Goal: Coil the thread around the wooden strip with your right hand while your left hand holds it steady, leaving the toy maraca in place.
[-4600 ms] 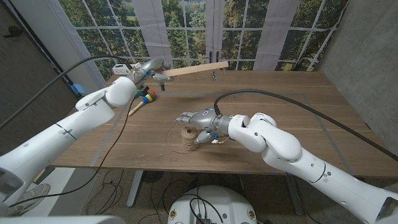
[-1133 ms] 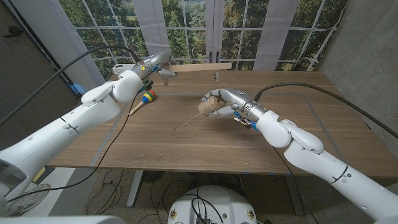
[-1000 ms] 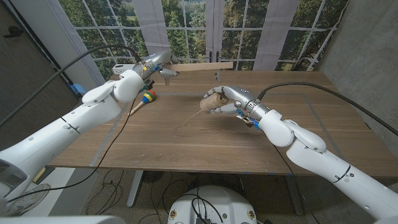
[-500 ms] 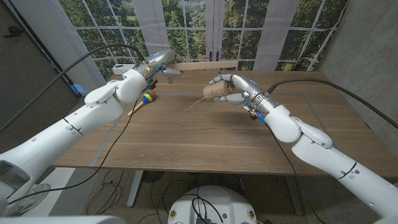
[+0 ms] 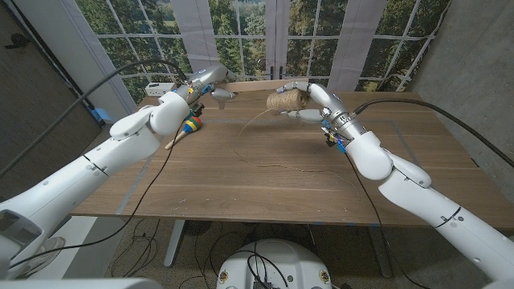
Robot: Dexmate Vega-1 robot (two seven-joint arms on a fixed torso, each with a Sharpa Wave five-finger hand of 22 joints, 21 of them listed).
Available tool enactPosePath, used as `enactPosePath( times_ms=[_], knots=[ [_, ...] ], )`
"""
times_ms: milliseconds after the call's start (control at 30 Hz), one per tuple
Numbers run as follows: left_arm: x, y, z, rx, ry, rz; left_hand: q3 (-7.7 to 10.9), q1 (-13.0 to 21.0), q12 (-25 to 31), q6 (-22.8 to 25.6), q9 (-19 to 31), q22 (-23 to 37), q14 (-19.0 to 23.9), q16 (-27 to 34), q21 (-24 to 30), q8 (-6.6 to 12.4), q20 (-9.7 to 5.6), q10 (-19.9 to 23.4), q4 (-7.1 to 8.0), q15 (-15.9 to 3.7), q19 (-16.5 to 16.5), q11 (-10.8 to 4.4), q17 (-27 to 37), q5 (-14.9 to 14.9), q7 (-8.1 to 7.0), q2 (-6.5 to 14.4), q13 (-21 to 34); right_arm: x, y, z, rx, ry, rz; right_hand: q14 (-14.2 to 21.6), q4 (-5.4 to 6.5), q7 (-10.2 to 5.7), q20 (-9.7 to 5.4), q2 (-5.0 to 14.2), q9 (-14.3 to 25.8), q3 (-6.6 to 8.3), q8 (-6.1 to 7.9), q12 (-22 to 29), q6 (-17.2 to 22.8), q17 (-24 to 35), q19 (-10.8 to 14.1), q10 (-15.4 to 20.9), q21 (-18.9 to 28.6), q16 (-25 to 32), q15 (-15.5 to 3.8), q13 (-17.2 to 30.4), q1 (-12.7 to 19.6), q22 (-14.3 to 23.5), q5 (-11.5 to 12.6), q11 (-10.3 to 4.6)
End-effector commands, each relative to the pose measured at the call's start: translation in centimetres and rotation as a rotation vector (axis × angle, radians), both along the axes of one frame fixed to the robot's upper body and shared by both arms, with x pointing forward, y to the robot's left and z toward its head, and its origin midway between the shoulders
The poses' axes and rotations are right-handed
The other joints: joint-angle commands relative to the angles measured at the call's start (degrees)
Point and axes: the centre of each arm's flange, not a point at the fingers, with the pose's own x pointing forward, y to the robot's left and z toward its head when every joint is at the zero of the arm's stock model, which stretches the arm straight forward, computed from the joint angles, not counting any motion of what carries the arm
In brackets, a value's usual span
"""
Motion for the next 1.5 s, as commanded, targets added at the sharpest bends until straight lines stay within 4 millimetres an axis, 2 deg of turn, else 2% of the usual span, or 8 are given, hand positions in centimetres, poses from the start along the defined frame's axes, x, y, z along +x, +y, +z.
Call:
enactPosePath(
  times_ms=[33,467,933,1133,1233,1500],
  knots=[
    [0.2,0.2,-0.3,-0.011,0.016,-0.016,9.90,-0.2,-0.4,0.0,0.1,0.1,0.4,0.0,0.2,-0.23,-5.95,0.6,9.85,0.08,-0.2,0.06,0.3,0.4,-0.26,0.2,-0.2,-0.3,-1.2,1.4,0.178,-0.096,0.039,16.4,3.02,13.47,-4.65,11.12,0.2,3.46,-0.23,3.5,13.3,0.3,-1.6,11.0,0.8,-0.2,-14.87,3.1,10.8,0.0,0.1,4.52],
    [0.1,0.0,-0.5,0.001,0.031,-0.030,9.99,-0.3,-0.6,0.1,0.3,0.0,0.3,-0.1,0.4,-0.22,-5.96,0.6,9.73,0.05,-0.3,0.01,0.6,0.7,-0.32,0.2,0.2,-0.7,-0.8,3.0,0.250,-0.182,0.048,16.7,2.98,13.65,-4.92,11.01,0.3,3.53,-0.47,3.6,13.4,0.7,-2.1,11.1,1.8,-0.7,-14.92,3.1,11.0,-0.1,0.1,4.44],
    [-0.4,-0.2,-0.6,0.012,0.034,-0.047,9.93,-0.3,-1.1,0.2,0.3,-0.1,0.5,-0.4,0.5,-0.28,-5.97,0.9,9.55,0.04,-0.3,0.02,0.4,0.9,-0.25,0.2,0.2,-1.9,-0.1,6.0,0.237,-0.312,-0.014,16.6,2.94,13.87,-5.43,10.92,0.4,3.61,-0.78,3.6,13.4,1.0,-3.2,10.9,2.7,-1.4,-15.03,3.1,11.3,-0.2,0.1,4.51],
    [-0.4,-0.2,-0.6,0.012,0.033,-0.049,9.92,-0.3,-1.2,0.3,0.2,-0.1,0.6,-0.3,0.6,-0.37,-5.93,1.2,9.55,0.06,-0.4,0.08,0.6,1.0,-0.20,0.2,0.1,-1.8,0.2,6.9,0.227,-0.327,-0.022,17.4,2.80,13.73,-5.57,10.72,0.4,3.59,-0.58,3.7,14.7,1.3,-2.4,12.0,4.1,-1.6,-15.13,2.6,11.5,-0.3,0.1,4.46],
    [-0.4,-0.3,-0.6,0.019,0.026,-0.052,9.90,-0.3,-1.3,0.3,0.3,-0.2,0.5,-0.5,0.6,-0.35,-5.96,1.1,9.53,0.04,-0.3,0.02,0.5,1.0,-0.24,0.2,0.3,-1.5,0.2,7.3,0.234,-0.327,-0.016,18.0,3.10,13.90,-5.63,10.61,0.4,3.40,-0.65,3.7,15.4,1.4,-2.1,13.0,5.1,-1.8,-15.01,2.1,11.2,-0.5,0.1,5.15],
    [-0.6,-0.7,-0.3,0.021,0.032,-0.084,9.87,-0.3,-1.4,0.2,0.4,-0.2,0.5,-0.5,0.7,-0.39,-5.98,0.9,9.48,0.04,-0.4,-0.15,0.6,1.1,-0.25,0.2,0.6,-1.1,0.6,8.3,0.240,-0.330,-0.003,18.5,4.44,14.69,-5.47,10.41,0.2,2.61,-1.43,3.0,15.4,1.4,-2.4,12.7,6.3,-2.6,-14.53,1.2,9.3,-0.9,0.4,5.22]
  ],
)
